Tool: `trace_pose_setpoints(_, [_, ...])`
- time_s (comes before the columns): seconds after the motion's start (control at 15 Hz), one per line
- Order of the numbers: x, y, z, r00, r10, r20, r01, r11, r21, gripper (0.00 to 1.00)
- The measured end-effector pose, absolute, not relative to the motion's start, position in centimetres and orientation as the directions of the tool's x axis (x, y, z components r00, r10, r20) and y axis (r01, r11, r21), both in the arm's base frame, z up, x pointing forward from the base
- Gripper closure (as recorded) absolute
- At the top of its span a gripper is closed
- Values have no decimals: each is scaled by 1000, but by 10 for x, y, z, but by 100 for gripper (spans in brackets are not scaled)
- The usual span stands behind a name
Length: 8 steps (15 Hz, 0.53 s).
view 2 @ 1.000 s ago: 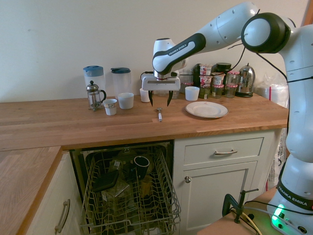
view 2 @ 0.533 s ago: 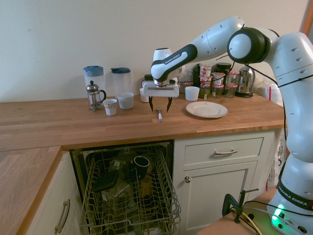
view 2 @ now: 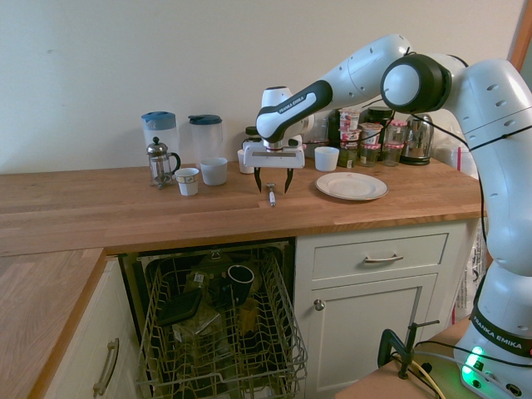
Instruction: Put the spoon in the dishwasher
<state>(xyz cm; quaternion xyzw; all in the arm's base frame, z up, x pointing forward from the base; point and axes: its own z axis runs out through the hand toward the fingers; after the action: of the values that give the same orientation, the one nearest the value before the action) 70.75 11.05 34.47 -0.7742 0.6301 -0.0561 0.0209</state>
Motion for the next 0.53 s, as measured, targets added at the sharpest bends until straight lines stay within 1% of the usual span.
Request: trace_pose_setpoints(0.53, [707,116,340,206,-977,58,-973,-211,-96,100])
